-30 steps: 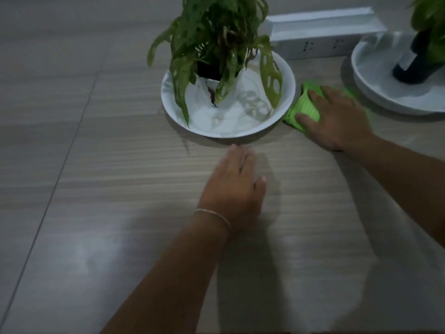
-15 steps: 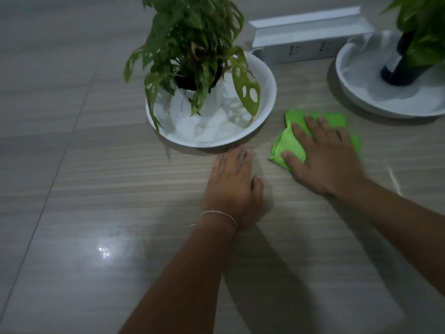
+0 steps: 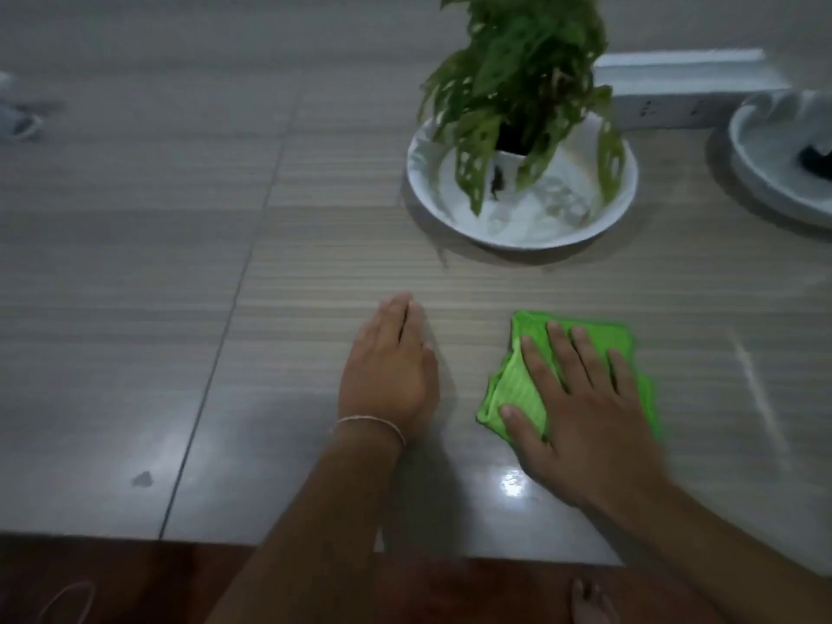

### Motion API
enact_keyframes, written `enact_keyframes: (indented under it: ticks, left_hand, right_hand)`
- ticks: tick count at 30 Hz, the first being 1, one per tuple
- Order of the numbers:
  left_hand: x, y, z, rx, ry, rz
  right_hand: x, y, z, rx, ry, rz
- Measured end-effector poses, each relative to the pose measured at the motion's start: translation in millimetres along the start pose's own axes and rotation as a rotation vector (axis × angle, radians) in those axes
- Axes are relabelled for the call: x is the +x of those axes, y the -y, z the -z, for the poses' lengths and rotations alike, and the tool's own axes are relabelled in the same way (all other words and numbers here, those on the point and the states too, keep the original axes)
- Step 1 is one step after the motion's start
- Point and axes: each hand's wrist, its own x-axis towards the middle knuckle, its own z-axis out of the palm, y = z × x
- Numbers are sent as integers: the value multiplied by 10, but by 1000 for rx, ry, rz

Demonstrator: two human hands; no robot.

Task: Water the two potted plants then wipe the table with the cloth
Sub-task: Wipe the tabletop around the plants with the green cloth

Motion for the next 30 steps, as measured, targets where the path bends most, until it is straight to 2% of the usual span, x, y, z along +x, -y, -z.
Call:
enact_keyframes:
  ticks: [3, 5, 9, 12, 19, 23, 26, 28, 30]
  left_hand:
    - [-244, 749, 289, 20, -4, 47]
    - [-410, 993, 400, 24, -41, 69]
    - [-478, 967, 472, -67, -138, 237]
    - [-422, 982, 507, -131, -162, 247]
    - [-402, 1090, 425, -129, -161, 159]
    - [-402, 996, 385, -76, -163, 149]
    - [-342, 834, 347, -78, -211, 221]
    - [-241, 549, 305, -149, -216, 275]
    - [-94, 71, 201, -214, -182, 244]
  right_hand:
    - [154, 653, -4, 10, 10, 82]
    - [305, 1120, -3, 25, -1, 148]
    - [544, 1813, -27, 57, 4, 247]
    - [552, 1861, -27, 59, 5, 266]
    - [59, 1360, -35, 120, -8, 268]
    - [-247, 632, -48, 124, -35, 169]
    - [-399, -31, -15, 110, -27, 53]
    - [-485, -498, 15, 88, -20, -22]
    - [-579, -960, 47, 84, -12, -103]
